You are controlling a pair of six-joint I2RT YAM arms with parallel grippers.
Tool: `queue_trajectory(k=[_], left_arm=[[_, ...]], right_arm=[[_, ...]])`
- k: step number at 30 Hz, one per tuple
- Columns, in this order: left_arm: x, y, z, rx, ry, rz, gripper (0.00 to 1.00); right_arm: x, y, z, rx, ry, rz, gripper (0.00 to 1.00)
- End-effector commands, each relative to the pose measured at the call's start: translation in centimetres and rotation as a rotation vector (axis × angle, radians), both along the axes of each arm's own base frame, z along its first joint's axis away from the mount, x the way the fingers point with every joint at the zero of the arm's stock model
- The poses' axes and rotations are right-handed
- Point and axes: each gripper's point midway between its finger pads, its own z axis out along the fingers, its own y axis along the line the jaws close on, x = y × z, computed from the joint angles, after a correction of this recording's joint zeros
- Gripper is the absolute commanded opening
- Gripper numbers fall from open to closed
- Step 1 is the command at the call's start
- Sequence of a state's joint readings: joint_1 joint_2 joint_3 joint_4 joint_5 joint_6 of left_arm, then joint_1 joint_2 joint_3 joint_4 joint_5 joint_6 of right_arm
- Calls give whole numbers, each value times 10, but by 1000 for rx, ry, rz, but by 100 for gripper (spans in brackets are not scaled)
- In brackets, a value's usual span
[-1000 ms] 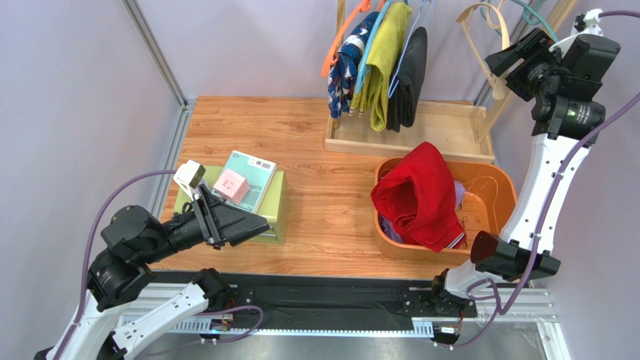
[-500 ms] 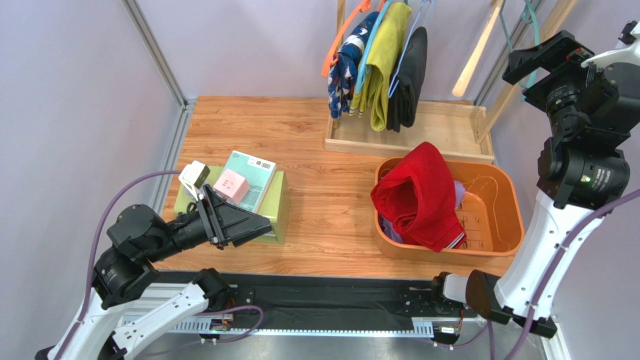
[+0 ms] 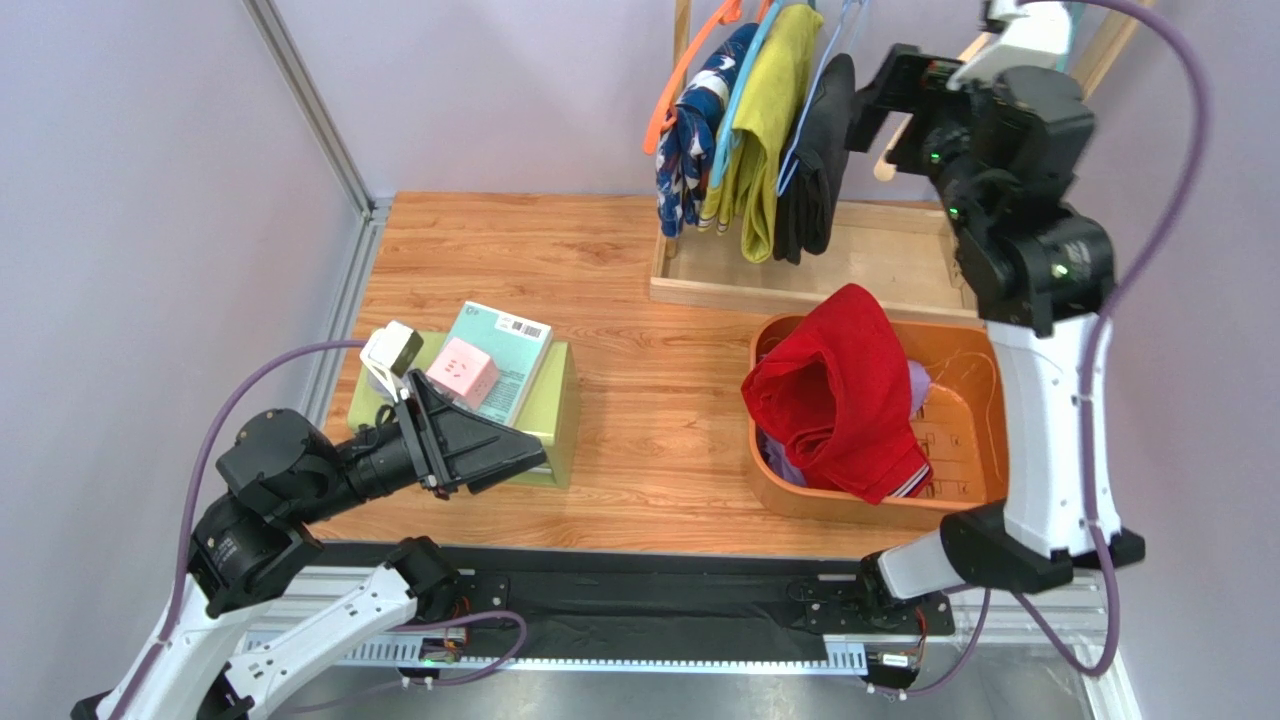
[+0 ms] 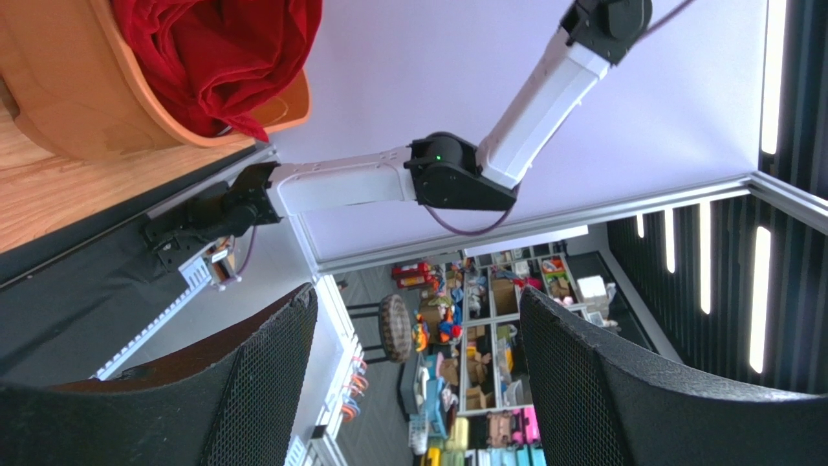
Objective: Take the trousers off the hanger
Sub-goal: Grab a hanger with trousers on it with the right arm
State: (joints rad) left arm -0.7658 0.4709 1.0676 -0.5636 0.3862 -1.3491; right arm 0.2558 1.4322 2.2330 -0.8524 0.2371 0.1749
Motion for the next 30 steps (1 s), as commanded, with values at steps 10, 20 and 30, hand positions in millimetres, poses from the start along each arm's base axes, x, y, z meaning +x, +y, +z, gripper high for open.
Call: queue_trajectory(k=[10, 20, 30], left_arm=[[-4, 9, 5, -30, -20, 26, 81], [1, 4, 5, -26, -22, 21, 81], [10, -6, 5, -13, -28, 19, 81]], right_arm=[[71, 46, -86, 8, 226, -6, 62], [102, 58, -124, 36, 310, -25, 76], [130, 51, -147, 21, 341, -76, 69]])
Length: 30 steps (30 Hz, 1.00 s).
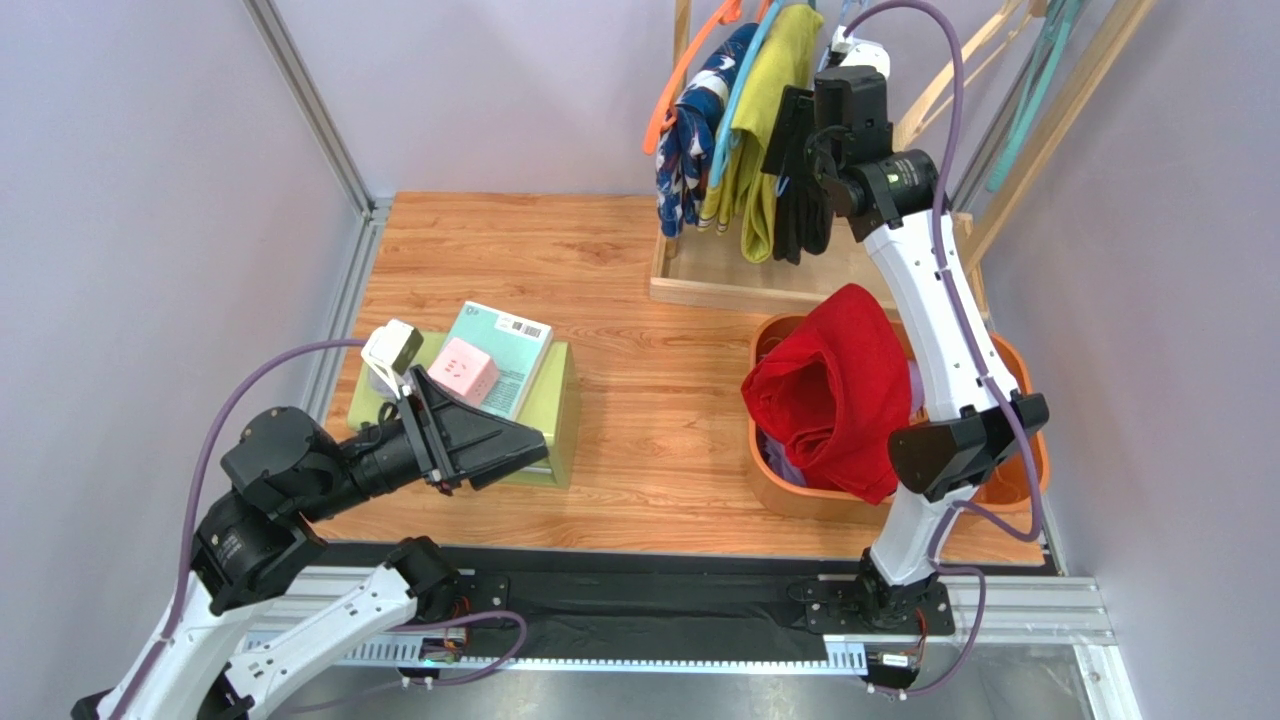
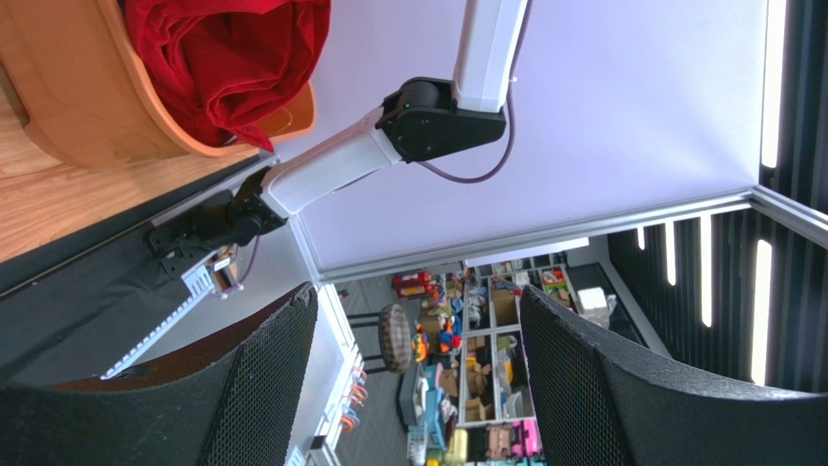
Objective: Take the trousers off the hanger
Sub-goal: Grab a hanger with trousers on it with the right arm
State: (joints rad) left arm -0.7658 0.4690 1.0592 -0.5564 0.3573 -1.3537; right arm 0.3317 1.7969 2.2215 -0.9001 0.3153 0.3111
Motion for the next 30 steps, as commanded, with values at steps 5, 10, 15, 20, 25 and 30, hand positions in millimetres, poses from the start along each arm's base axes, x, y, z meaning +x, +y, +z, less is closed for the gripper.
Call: queue_trajectory(k=[5, 10, 15, 20, 25, 30], left_arm=[[4, -17, 10, -1, -37, -63, 81], [7, -20, 16, 49, -65, -73, 82], [10, -34, 20, 78, -60, -132, 82], [12, -32, 21, 72, -66, -111, 82], [14, -35, 22, 75, -70, -126, 82], [15, -34, 27, 76, -88, -121, 82]], right_arm=[[25, -25, 11, 11, -68, -89, 62], [33, -36, 2, 13, -56, -104, 48], [41, -37, 1, -5, -73, -76, 53], [46, -43, -8, -49, -57, -82, 58], [52, -44, -19, -73, -36, -71, 58], [56, -41, -31, -69, -9, -66, 59]])
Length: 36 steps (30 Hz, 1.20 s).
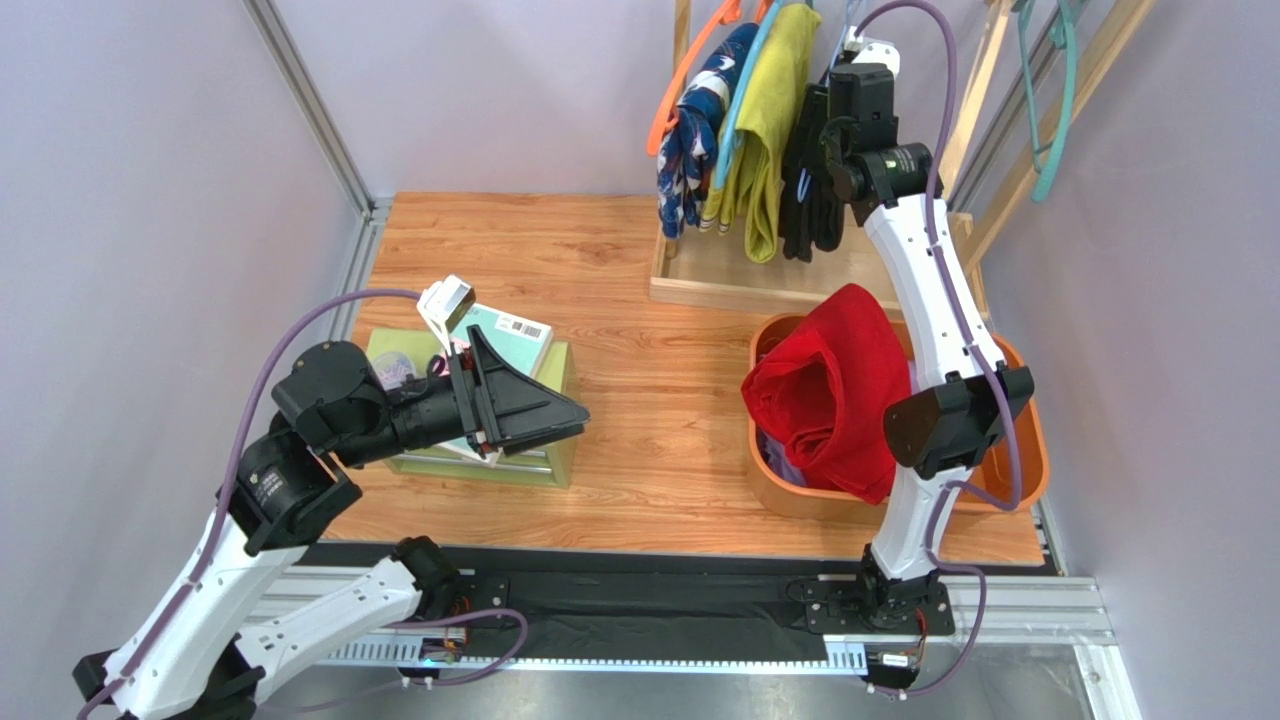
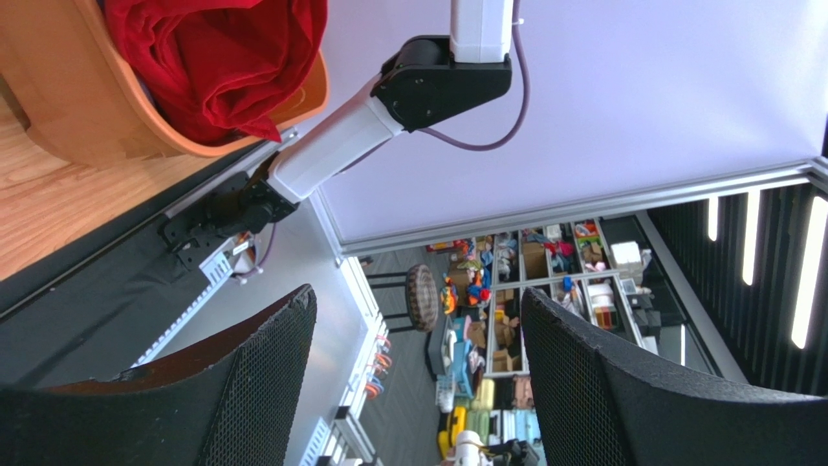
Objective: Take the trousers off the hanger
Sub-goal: Grab a hanger with trousers on it with the right arm
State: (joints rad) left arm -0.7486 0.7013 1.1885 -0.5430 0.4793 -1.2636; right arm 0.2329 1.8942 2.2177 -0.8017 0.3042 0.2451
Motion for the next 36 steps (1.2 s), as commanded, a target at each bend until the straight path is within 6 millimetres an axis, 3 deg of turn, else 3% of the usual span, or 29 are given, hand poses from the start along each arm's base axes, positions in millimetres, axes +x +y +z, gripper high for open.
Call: queue_trajectory(k=[1, 4, 6, 8, 11, 15, 24, 30, 36], left_arm=[[-5, 3, 17, -23, -70, -23, 82], [-4, 0, 16, -20, -64, -43, 82], [-6, 1, 18, -21, -65, -48, 82], [-6, 3, 18, -21, -72, -36, 82], [-6, 7, 17, -23, -77, -17, 82], [-5, 4, 15, -21, -65, -35, 82], [-2, -3, 14, -27, -61, -63, 82], [-2, -3, 16, -39, -55, -69, 82], [-4, -5, 13, -51, -40, -86, 82]], right_arm=[[10, -2, -5, -14, -12, -3, 59], [12, -3, -9, -28, -2, -1, 46], [11, -6, -6, -34, -5, -10, 23], [8, -7, 1, -38, -20, -12, 10], [3, -11, 13, -52, -43, -19, 0], [-6, -16, 33, -57, -81, -26, 0], [-40, -7, 129, -5, -315, 103, 0], [-50, -1, 157, 20, -399, 172, 0], [-47, 15, 179, 41, -476, 264, 0]])
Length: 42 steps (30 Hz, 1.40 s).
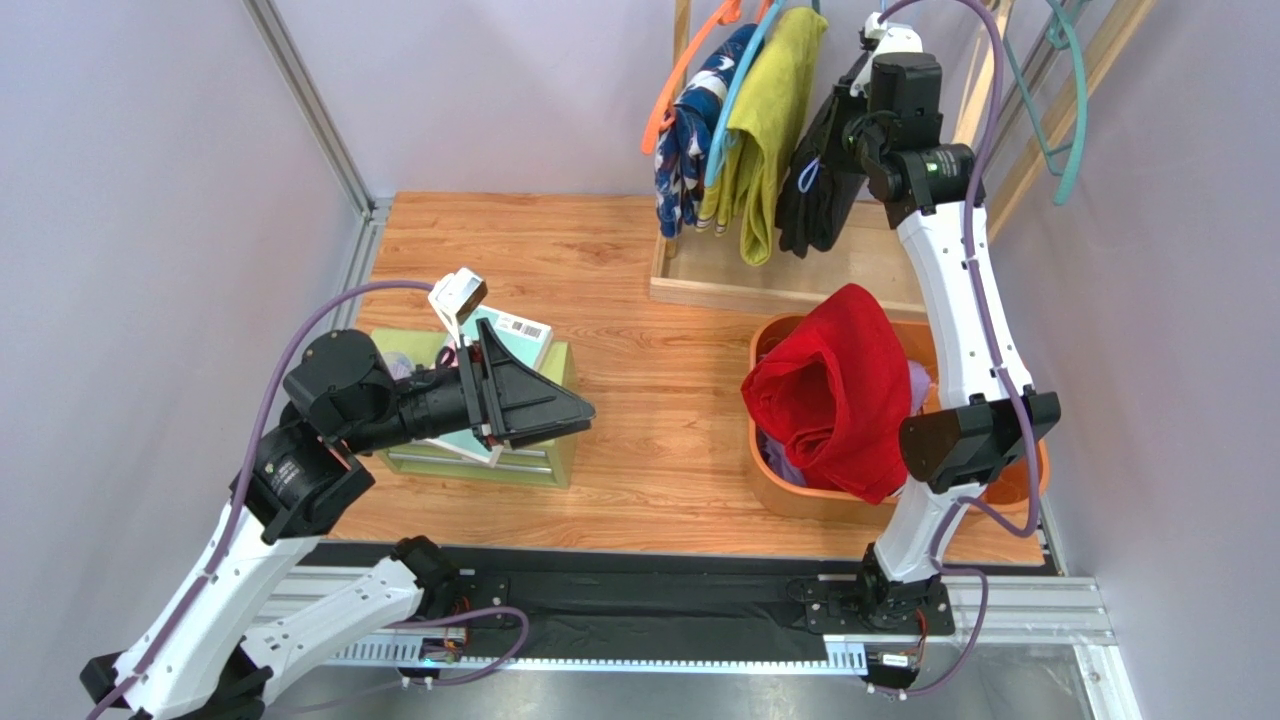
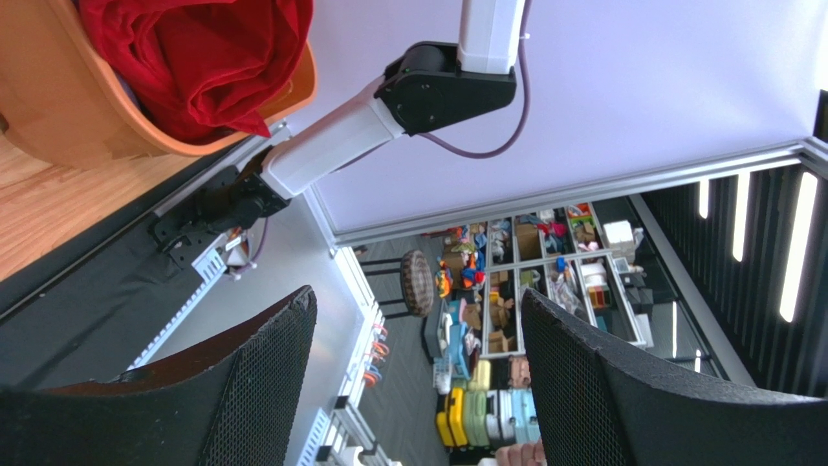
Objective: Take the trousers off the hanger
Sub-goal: Grab a hanger with trousers on it with the right arm, then pass the hanger from the right arm to the left
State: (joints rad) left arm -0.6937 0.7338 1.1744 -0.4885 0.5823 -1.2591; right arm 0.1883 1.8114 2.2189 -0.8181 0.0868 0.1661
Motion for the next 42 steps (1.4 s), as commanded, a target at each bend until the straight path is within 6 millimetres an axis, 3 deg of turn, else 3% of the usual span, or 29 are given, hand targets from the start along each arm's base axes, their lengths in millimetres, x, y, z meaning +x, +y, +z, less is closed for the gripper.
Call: queue_trajectory(k=[1, 5, 10, 14, 16, 17, 19, 26, 31, 36, 42], left_arm=[[-9, 1, 14, -44, -29, -43, 82], [-11, 7, 15, -42, -34, -17, 82], [-8, 6, 10, -47, -26, -5, 82], [-7, 5, 11, -59, -25, -6, 82], [-8, 7, 11, -64, -29, 4, 82], [-8, 8, 12, -70, -34, 12, 82], [-5, 6, 12, -78, -37, 10, 82], [-10, -3, 21, -67, -33, -74, 82], [-13, 2, 17, -89, -31, -53, 82], [-16, 2, 22, -121, -13, -70, 82], [-12, -4, 35, -138, -32, -90, 82]], right_arm=[[-26, 9, 148, 63, -437, 81, 0], [-30, 20, 165, 101, -490, 144, 0], [-41, 21, 176, 111, -511, 159, 0], [-65, 12, 172, 136, -460, 119, 0], [-71, 11, 157, 166, -408, 101, 0], [-87, 8, 159, 179, -402, 95, 0], [-97, 8, 150, 209, -367, 91, 0], [-182, 6, 172, 293, -353, 147, 0], [-231, 22, 172, 380, -300, 259, 0], [-279, 53, 146, 453, -130, 464, 0], [-336, 65, 132, 460, -45, 619, 0]])
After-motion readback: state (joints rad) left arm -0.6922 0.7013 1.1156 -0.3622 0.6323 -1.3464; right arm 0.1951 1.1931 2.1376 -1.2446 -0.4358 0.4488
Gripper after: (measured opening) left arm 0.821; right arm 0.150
